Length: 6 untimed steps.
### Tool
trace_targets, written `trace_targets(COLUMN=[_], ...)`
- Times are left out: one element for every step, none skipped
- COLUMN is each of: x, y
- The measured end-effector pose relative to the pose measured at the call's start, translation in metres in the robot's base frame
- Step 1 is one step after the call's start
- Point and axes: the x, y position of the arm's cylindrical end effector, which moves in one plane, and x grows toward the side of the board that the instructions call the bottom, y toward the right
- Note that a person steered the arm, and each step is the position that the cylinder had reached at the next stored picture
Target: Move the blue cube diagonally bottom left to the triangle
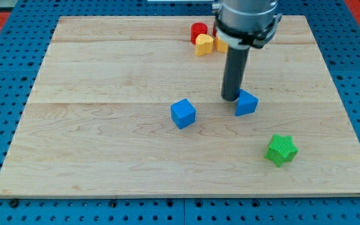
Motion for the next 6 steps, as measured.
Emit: trace_targets(x=[0.042,0.038,0.011,0.029,0.047,0.063], y=[0.067,0.053,-0.049,-0.146,-0.094,-0.008])
